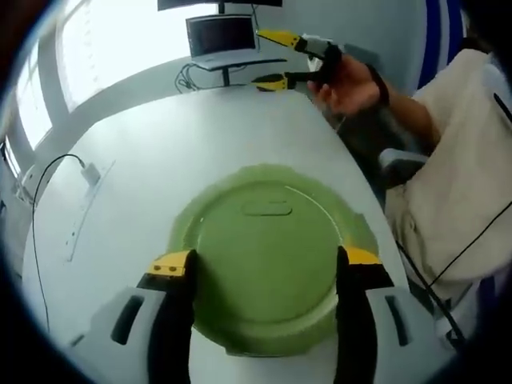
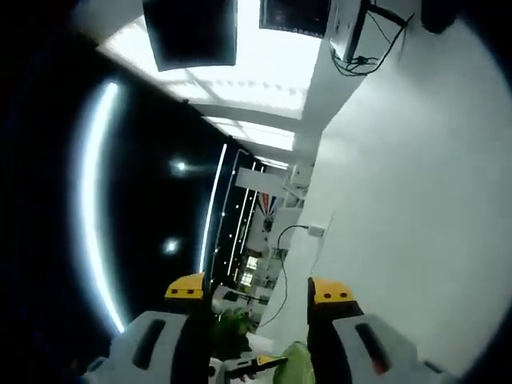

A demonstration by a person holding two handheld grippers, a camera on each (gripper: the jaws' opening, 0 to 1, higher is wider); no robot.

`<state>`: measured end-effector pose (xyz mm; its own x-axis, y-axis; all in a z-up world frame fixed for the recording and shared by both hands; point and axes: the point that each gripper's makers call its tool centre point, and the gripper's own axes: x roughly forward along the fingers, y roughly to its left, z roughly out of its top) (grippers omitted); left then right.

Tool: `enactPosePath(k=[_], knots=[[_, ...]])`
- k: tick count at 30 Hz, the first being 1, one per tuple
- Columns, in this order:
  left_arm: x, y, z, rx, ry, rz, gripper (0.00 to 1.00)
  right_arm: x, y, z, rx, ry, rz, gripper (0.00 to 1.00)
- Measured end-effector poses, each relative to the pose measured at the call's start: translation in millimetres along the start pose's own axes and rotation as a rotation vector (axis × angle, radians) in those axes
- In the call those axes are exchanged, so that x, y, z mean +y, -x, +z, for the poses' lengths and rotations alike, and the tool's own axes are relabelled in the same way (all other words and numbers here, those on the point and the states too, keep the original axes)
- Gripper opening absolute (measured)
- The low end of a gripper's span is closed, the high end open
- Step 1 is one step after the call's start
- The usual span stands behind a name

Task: Open container latches remove lid place lid upside down on tabletop take tomato from container place on tabletop

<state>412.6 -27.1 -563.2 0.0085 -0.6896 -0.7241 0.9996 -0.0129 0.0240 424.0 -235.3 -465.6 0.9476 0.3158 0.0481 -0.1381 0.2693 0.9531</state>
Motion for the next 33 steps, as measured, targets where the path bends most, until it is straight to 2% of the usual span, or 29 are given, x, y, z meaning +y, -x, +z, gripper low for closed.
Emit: enactPosePath(k=[1, 2, 4, 6, 8, 9, 13, 15, 21, 22, 27, 31, 33], knots=[[0.7, 0.2, -0.3, 0.001, 0.000, -0.001, 0.64, 2.5, -3.7, -3.1, 0.032, -0.001, 0.009, 0.44], [1.3, 0.2, -0.4, 0.002, 0.000, -0.001, 0.64, 5.3, -10.1, -7.9, 0.093, -0.016, 0.009, 0.45], [2.6, 0.3, -0.6, 0.007, -0.001, -0.001, 0.64, 7.7, -20.3, -10.2, 0.145, 0.026, 0.008, 0.45], [3.8, 0.4, -0.7, 0.014, -0.001, -0.001, 0.64, 14.2, -27.9, -19.6, 0.212, 0.017, 0.016, 0.45], [4.4, 0.5, -0.9, 0.020, -0.003, -0.002, 0.64, 15.1, -36.7, -19.9, 0.247, 0.032, 0.018, 0.44], [4.8, 0.7, -1.0, 0.023, -0.004, -0.002, 0.64, 16.8, -41.2, -27.5, 0.306, 0.036, 0.019, 0.43], [5.0, 1.0, -1.3, 0.025, -0.004, -0.001, 0.64, 14.4, -53.9, -53.4, 0.456, 0.051, -0.001, 0.39], [5.3, 1.2, -1.3, 0.024, -0.003, -0.001, 0.64, 8.4, -63.2, -60.0, 0.494, 0.070, -0.018, 0.40], [4.4, 1.5, -1.6, 0.030, -0.003, 0.001, 0.64, -3.3, -87.1, -81.4, 0.632, 0.031, -0.039, 0.38], [4.4, 1.6, -1.7, 0.031, -0.003, 0.000, 0.64, -5.0, -87.6, -87.9, 0.665, 0.029, -0.047, 0.38], [2.7, 1.9, -2.0, 0.028, -0.003, 0.000, 0.64, -15.6, -99.8, -111.6, 0.745, 0.022, -0.066, 0.35], [1.8, 2.2, -2.4, 0.020, -0.002, 0.000, 0.64, -29.6, -103.1, -136.1, 0.844, 0.024, -0.087, 0.34], [1.8, 2.4, -2.6, 0.016, -0.001, 0.000, 0.64, -33.9, -105.3, -146.9, 0.854, 0.036, -0.090, 0.34]])
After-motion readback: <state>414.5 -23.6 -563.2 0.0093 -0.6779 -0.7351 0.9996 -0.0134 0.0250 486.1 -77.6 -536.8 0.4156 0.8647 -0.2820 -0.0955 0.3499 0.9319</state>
